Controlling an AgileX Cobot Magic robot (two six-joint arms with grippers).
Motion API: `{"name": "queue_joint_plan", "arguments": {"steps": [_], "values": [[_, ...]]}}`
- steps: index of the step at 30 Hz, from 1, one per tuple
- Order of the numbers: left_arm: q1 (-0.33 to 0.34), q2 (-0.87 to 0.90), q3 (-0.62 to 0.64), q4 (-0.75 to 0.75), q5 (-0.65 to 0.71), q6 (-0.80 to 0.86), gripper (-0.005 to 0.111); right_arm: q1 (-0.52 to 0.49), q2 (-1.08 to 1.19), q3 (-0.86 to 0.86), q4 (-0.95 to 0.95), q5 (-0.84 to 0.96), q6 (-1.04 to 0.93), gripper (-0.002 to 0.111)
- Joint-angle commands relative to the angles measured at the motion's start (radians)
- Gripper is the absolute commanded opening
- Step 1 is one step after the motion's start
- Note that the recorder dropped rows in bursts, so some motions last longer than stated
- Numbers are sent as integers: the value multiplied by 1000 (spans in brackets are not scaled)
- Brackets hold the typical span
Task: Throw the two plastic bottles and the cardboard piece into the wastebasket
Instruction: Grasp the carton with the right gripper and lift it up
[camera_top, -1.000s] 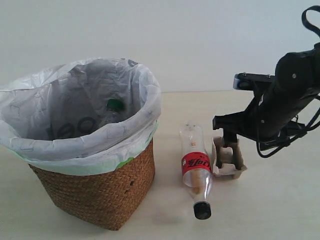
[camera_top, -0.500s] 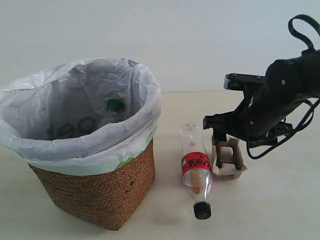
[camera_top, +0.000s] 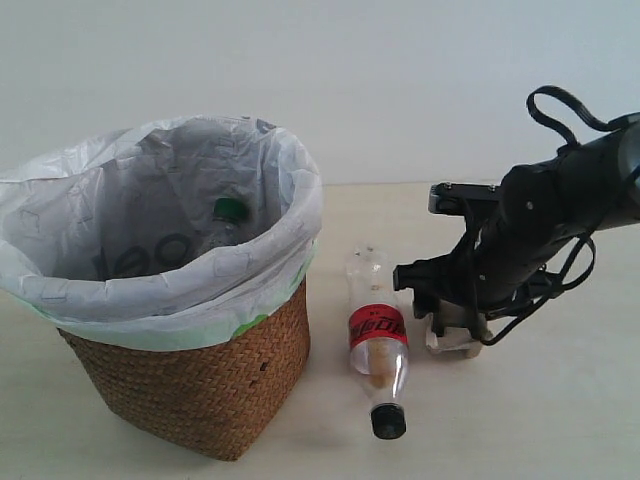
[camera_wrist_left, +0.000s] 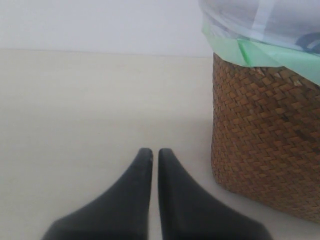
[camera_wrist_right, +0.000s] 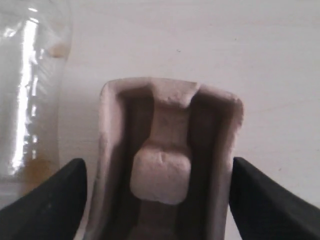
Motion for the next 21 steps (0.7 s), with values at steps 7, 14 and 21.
{"name": "queue_joint_plan", "arguments": {"steps": [7,14,21], "values": [[3,-2,4,6,1,5,4,1,37,-5,-17,-37,3,59],[3,-2,4,6,1,5,4,1,37,-5,-31,-30,3,31],[3,-2,4,6,1,5,4,-5,19,-5,-33,4,3,1]]}}
